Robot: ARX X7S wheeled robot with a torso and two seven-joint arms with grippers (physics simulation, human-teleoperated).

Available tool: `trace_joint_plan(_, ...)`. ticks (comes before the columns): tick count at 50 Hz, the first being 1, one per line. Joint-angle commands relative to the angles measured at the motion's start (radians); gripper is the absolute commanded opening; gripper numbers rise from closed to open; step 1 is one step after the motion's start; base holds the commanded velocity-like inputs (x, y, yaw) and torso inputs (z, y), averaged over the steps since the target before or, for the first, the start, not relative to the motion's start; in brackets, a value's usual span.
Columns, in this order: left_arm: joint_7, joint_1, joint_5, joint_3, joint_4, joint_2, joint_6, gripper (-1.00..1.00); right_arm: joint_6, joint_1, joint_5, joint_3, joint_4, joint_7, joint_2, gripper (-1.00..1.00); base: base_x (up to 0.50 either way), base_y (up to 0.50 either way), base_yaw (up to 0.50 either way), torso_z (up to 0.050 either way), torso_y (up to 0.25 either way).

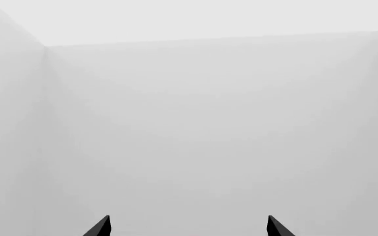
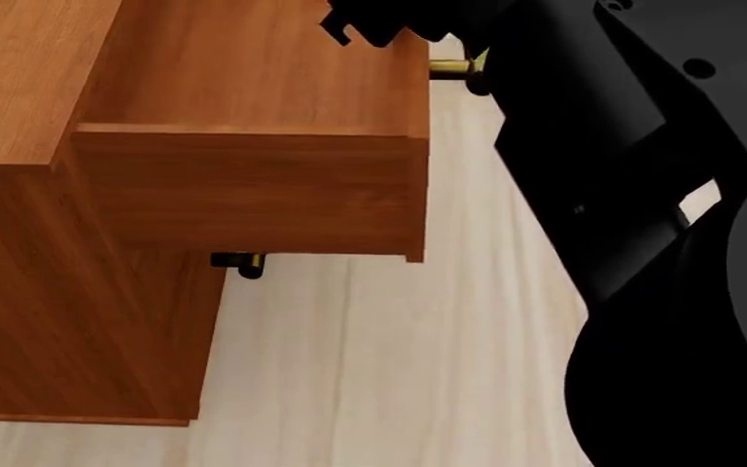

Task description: Close the bottom drawer of the cabinet and open the top drawer.

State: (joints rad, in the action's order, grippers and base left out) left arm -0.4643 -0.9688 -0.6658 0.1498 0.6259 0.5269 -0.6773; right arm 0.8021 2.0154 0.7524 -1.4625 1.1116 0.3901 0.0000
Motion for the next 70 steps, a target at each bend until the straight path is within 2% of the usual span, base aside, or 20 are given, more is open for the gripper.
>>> trace_joint_plan(1, -0.003, 0.002, -0.003, -0.001, 0.002, 0.001, 0.003, 1.0, 0.043, -0.038, -0.046, -0.065, 0.049, 0.071, 0.0, 1.0, 0.0, 0.0, 0.0, 0.0, 0.0)
trace_joint_plan(21, -0.007, 0.005, -0.004, 0.008, 0.006, -0.001, 0.005, 1.0, 0.044, -0.031, -0.12, -0.069, 0.138, 0.13, 0.006, 1.0, 0.0, 0.0, 0.0, 0.0, -0.004)
trace_joint_plan(45, -0.011, 0.002, -0.009, 0.01, 0.002, -0.003, 0.01, 1.0, 0.106, -0.023, -0.183, -0.129, 0.129, 0.147, 0.055, 1.0, 0.0, 0.0, 0.0, 0.0, -0.001)
trace_joint_plan(61, -0.01, -0.01, -0.01, 0.017, -0.007, -0.006, 0.01, 1.0, 0.147, -0.012, -0.208, -0.147, 0.119, 0.133, 0.108, 1.0, 0.0, 0.0, -0.01, 0.0, 0.0)
trace_joint_plan(70, -0.01, -0.009, -0.01, 0.02, -0.008, -0.005, 0.013, 1.0, 0.217, -0.003, -0.201, -0.14, 0.03, 0.086, 0.173, 1.0, 0.0, 0.0, -0.01, 0.0, 0.0)
